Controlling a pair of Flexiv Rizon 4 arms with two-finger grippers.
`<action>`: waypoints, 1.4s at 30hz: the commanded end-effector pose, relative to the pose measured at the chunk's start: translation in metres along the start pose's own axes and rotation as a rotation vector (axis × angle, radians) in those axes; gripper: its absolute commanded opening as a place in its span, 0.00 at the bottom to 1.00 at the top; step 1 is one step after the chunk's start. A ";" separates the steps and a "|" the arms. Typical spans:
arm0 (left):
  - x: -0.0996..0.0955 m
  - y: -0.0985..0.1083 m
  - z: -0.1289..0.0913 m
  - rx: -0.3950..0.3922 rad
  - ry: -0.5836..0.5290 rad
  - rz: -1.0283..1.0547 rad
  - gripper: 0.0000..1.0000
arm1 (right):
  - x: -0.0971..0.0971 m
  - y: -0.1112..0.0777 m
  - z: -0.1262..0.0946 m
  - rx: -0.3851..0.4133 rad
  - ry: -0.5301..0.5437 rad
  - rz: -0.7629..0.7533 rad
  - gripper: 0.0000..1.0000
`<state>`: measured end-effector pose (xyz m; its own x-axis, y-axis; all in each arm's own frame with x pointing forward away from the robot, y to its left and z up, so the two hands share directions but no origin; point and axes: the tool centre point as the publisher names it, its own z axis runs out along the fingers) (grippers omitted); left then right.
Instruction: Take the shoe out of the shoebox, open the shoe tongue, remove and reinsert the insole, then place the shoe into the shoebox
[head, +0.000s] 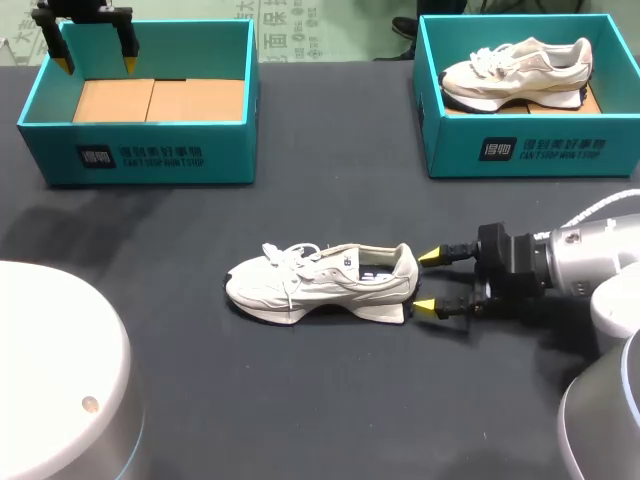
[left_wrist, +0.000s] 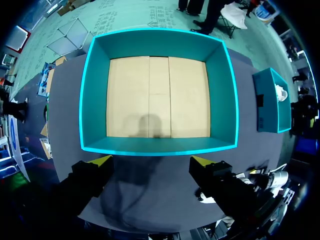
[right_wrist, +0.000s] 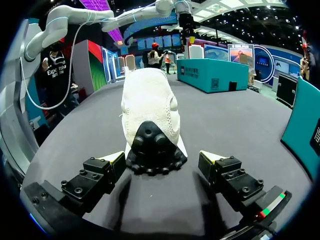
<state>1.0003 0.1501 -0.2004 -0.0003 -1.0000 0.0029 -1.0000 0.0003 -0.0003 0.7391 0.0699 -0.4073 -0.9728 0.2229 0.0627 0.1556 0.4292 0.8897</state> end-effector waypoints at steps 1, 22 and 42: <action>0.000 0.000 0.000 0.000 -0.001 0.000 1.00 | 0.001 0.001 0.009 -0.006 0.005 -0.008 1.00; 0.000 0.000 0.000 0.000 -0.001 0.000 1.00 | 0.005 0.011 0.020 -0.039 0.027 -0.029 1.00; 0.000 0.000 0.000 0.000 -0.001 0.000 1.00 | -0.006 -0.016 -0.017 -0.134 0.019 -0.017 1.00</action>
<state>1.0003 0.1502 -0.2004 -0.0004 -1.0000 0.0030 -1.0000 0.0004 -0.0003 0.7454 0.0622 -0.4162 -0.9769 0.2057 0.0571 0.1239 0.3283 0.9364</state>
